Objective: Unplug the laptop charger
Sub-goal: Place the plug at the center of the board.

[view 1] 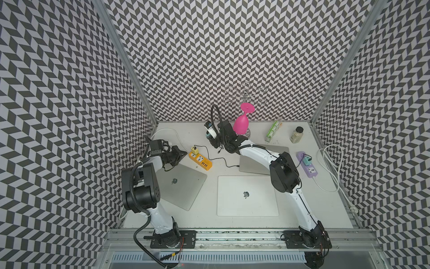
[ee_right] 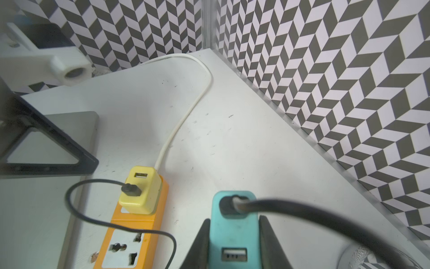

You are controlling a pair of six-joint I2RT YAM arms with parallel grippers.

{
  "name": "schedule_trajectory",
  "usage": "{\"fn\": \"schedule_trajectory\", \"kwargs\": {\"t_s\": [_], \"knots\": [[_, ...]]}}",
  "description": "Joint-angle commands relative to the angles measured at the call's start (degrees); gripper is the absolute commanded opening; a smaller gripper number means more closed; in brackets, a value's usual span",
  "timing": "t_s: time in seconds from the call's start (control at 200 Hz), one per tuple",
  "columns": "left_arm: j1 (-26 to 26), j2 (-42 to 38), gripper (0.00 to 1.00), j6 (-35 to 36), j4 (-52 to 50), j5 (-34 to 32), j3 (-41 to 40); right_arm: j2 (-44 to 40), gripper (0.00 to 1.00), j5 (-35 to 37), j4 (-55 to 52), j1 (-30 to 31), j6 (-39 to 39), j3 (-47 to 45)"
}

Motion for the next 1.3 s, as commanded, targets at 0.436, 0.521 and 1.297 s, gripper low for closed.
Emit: {"fn": "schedule_trajectory", "kwargs": {"t_s": [0.436, 0.521, 1.297], "knots": [[-0.1, -2.5, 0.0, 0.6, 0.5, 0.0, -1.6, 7.9, 0.02, -16.0, -2.4, -1.7, 6.1, 4.9], [-0.1, -2.4, 0.0, 0.6, 0.5, -0.1, -1.6, 8.7, 0.02, -17.0, -2.8, -1.7, 6.7, 5.7], [-0.1, -2.3, 0.0, 1.1, 0.2, -0.2, -2.0, 12.0, 0.17, -20.9, -2.9, -2.3, 11.6, 6.2]]}}
